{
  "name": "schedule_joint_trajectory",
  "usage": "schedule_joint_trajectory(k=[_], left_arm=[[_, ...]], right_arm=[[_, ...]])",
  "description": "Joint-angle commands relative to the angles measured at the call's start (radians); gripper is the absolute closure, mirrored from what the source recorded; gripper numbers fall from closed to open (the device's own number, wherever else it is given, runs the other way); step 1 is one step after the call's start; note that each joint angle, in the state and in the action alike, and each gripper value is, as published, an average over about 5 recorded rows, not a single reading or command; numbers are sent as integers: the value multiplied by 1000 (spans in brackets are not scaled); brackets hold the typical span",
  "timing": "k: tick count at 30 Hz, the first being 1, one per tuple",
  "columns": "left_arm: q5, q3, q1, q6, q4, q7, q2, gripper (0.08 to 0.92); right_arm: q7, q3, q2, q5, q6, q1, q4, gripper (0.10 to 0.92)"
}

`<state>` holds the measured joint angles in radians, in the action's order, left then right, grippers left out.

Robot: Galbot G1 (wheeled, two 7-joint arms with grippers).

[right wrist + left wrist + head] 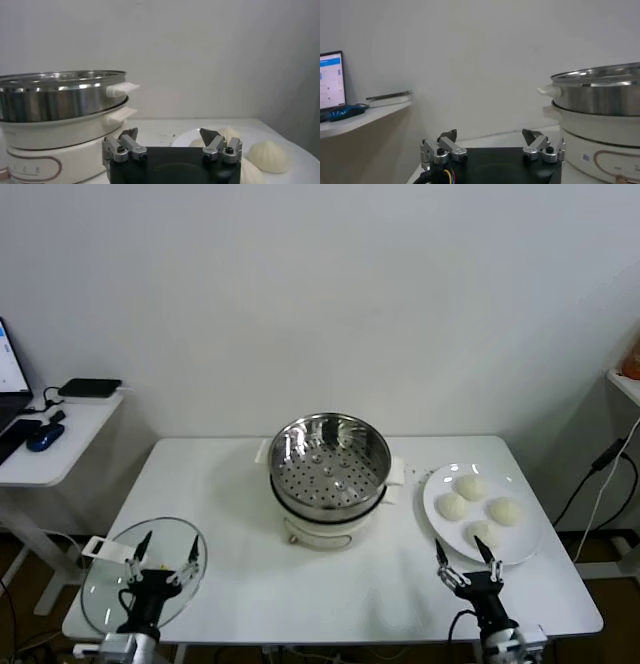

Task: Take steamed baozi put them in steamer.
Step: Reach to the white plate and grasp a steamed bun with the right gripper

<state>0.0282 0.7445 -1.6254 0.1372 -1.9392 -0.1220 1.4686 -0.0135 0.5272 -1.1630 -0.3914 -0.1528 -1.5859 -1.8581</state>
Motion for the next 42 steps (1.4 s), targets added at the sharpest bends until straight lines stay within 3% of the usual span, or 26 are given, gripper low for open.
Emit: schedule_joint_trajectory(k=[1,14,26,33,42], left_arm=[[-7,-7,5,-3,-5,3,-1,177],[-3,-36,42,-9,16,6,-16,177],[14,-52,51,-6,12,17,-58,177],[17,-60,45,-3,5,22,-54,177],[23,-62,45,-4,9,23,-53,177]], right_arm=[[27,41,33,15,9,59,4,203],[238,17,421,6,278,390,96,203],[720,-461,736,59,288,954,427,203],[1030,-973,698,138,201,1494,701,203],[1265,-1316,426,342,-3,1864,1137,203]])
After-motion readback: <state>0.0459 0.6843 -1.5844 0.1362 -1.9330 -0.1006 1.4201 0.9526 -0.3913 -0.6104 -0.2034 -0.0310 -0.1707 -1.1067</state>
